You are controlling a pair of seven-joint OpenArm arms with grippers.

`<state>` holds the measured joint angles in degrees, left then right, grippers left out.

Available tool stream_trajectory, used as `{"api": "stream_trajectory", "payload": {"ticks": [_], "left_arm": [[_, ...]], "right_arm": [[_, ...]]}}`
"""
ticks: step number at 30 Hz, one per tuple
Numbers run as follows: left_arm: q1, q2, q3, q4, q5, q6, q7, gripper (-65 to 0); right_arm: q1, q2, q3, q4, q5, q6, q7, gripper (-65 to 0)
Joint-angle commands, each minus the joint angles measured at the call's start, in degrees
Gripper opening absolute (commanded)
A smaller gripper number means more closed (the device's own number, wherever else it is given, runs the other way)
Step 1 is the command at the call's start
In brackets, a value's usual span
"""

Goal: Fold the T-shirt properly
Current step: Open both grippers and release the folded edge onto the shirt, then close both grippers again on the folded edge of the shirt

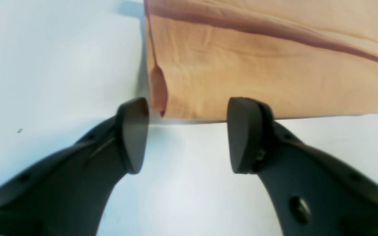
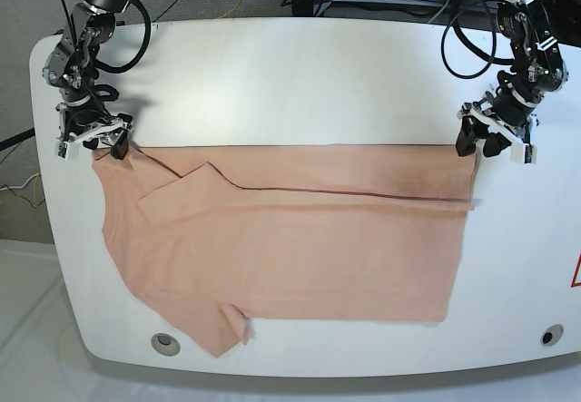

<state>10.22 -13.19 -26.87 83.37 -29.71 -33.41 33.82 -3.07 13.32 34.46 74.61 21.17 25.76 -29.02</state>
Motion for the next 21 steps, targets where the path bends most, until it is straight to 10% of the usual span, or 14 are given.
{"api": "stream_trajectory", "payload": {"ticks": [1, 15, 21], "left_arm": [[-0.29, -1.16, -0.14, 1.46, -0.89, -0.17, -1.65, -32.0], [-0.27, -1.49, -0.73, 1.08, -1.47, 0.02, -1.37, -30.5], [-0.42, -1.52, -1.13, 0.89, -1.92, 0.26, -1.32, -31.3]], "right_arm": [[1.44, 1.05, 0.22, -0.61, 0.59, 0.52, 0.4, -26.9], [6.1, 1.33, -0.26, -9.13, 2.29, 3.01, 1.19, -26.7], [6.73, 1.34, -0.45, -10.09, 2.55, 3.35, 1.23, -40.8]]}}
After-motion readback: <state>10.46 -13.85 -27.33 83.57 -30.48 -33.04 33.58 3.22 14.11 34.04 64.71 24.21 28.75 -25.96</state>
